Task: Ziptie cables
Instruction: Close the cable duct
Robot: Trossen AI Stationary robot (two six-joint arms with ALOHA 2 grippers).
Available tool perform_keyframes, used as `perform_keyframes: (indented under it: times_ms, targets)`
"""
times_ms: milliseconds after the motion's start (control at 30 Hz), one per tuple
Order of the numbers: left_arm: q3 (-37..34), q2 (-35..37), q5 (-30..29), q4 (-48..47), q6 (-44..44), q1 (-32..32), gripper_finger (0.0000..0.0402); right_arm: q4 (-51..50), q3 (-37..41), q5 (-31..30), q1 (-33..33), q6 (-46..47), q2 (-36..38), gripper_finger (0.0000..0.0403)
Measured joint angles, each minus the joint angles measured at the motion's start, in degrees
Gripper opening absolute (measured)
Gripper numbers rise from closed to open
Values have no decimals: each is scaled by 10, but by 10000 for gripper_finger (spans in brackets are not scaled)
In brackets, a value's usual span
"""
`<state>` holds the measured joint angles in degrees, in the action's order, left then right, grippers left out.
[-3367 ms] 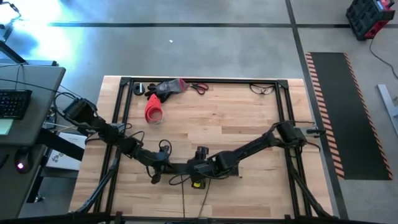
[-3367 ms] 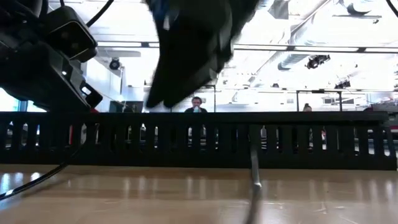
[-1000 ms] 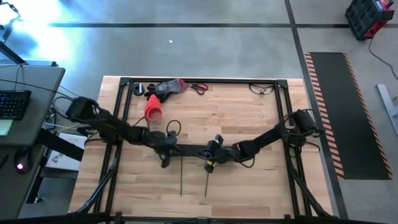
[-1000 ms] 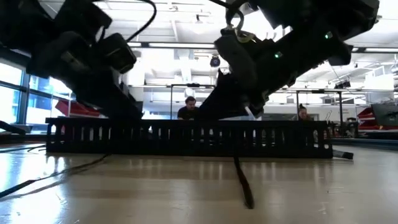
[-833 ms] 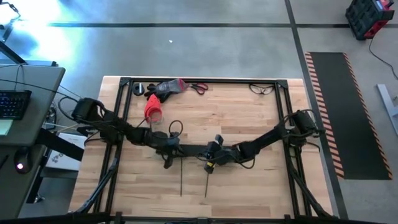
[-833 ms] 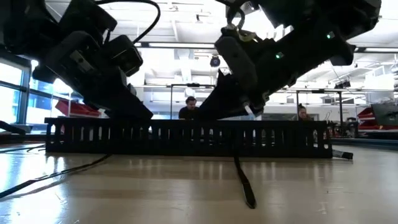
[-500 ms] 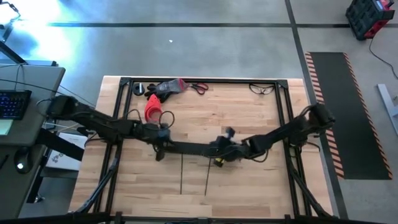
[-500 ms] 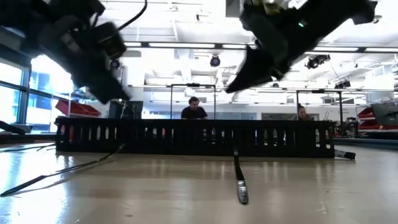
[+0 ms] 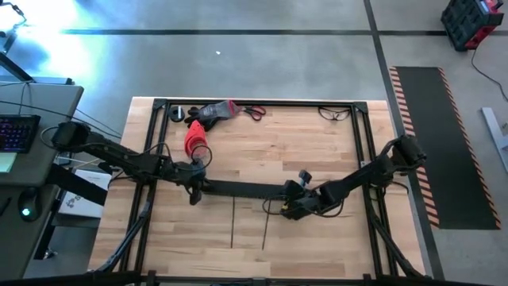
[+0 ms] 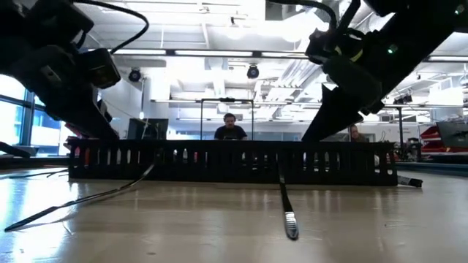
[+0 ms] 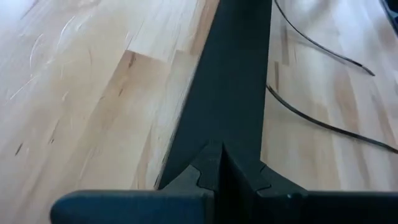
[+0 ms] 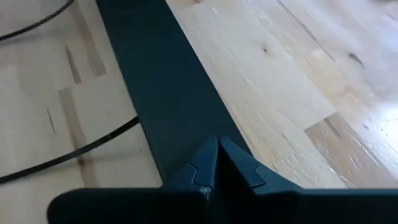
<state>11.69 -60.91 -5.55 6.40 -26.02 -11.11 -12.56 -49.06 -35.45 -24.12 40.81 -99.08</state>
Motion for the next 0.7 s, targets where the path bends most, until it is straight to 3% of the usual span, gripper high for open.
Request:
perform_keyframes:
  times_ms: [167,267,400,533,600,700]
  targets:
    - [9,20,-20,-19,23,-3,0,-58,-15,-31,-17,-7,25,0]
    - [46,49,-29,-86,36,-3,0,-104,-28,-46,-37,21,64,0]
    - [133,91,-77,-272,18,-10,0,-248,-27,-50,-81,148,99,0]
    - [169,101,-102,-462,-73,-20,0,-378,-23,-33,-127,324,96,0]
    - [163,99,-99,-478,-116,-26,0,-377,-11,-16,-139,380,87,0]
    - [116,90,-79,-421,-152,-42,0,-320,2,-10,-146,407,61,0]
